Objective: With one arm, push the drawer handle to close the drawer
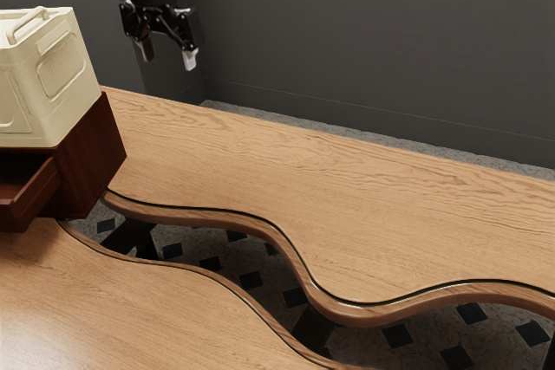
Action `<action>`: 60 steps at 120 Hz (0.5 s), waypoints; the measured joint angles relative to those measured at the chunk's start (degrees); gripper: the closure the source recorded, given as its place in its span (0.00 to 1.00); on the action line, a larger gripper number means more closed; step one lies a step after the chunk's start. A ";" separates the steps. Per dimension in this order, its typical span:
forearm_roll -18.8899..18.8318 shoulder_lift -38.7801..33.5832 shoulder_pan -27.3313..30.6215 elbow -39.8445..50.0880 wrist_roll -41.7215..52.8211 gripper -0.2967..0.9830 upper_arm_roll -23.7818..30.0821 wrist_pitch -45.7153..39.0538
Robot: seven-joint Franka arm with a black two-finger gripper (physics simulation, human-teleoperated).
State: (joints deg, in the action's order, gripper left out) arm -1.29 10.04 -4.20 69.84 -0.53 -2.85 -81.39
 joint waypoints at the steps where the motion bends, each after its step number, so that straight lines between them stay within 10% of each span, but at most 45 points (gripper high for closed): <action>1: -0.01 0.00 -0.02 0.00 -0.01 0.23 -0.01 0.07; 30: -0.04 -2.21 0.50 -0.20 -0.27 0.23 0.32 1.25; 43: -0.27 -20.36 1.56 7.52 -1.35 0.23 0.96 1.41; 60: -2.42 -42.94 18.43 37.01 -4.88 0.23 8.29 0.75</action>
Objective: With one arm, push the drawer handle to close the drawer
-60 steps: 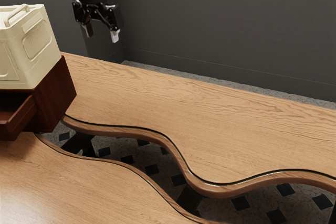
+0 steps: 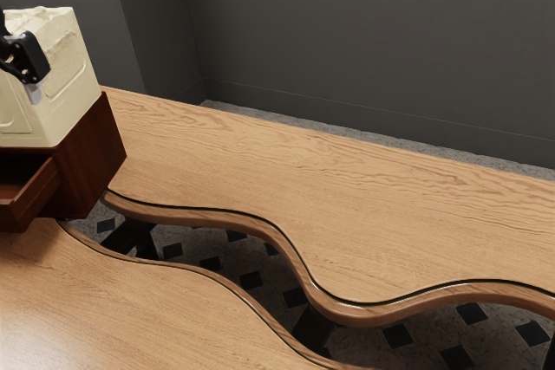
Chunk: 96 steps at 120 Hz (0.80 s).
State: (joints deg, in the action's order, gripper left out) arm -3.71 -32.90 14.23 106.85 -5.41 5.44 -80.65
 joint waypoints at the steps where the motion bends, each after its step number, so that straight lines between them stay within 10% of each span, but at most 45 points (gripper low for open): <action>1: 0.00 -0.93 0.82 1.91 -0.18 0.23 0.13 -0.17; 35: 1.47 -14.90 19.43 39.75 -5.08 0.23 -0.09 -14.43; 96: -3.80 0.97 33.71 42.37 5.70 0.23 -13.14 -31.54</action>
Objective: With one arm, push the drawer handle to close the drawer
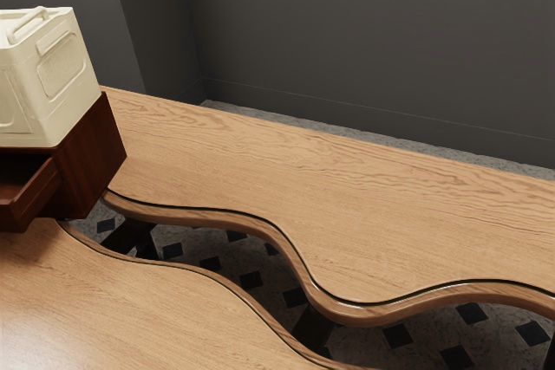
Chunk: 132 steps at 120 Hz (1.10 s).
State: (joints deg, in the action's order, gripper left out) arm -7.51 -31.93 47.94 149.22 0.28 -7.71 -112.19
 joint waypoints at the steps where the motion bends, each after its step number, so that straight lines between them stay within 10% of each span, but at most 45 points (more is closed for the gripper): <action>1: -0.19 0.36 0.02 -0.18 0.28 0.23 -0.02 -0.24; 47: -2.79 12.18 2.05 -5.20 10.38 0.75 -0.46 -16.48; 132: 4.76 21.95 1.44 -8.23 17.88 0.84 0.70 -36.97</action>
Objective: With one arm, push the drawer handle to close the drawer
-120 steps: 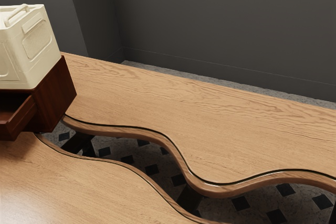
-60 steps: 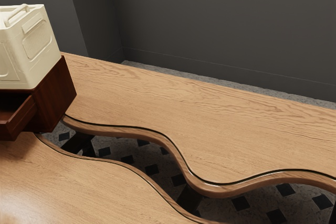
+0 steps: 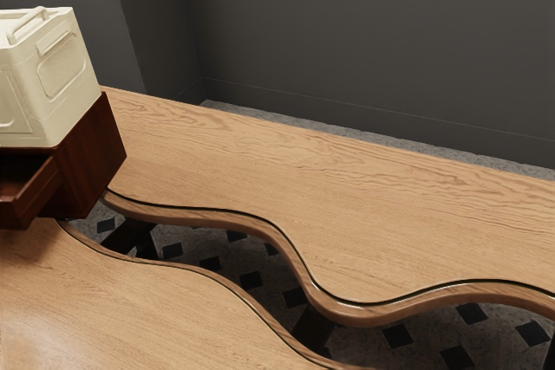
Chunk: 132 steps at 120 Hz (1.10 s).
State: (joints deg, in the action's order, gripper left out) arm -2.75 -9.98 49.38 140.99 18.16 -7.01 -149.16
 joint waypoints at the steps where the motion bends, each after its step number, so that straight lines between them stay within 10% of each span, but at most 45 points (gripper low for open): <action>1: 0.00 0.07 -0.03 -0.04 0.04 0.84 0.03 -0.08; 132: 0.11 12.60 0.75 -13.41 3.22 0.85 6.05 -1.97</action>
State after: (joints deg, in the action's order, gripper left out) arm -2.64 2.62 50.14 127.58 21.39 -0.95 -151.13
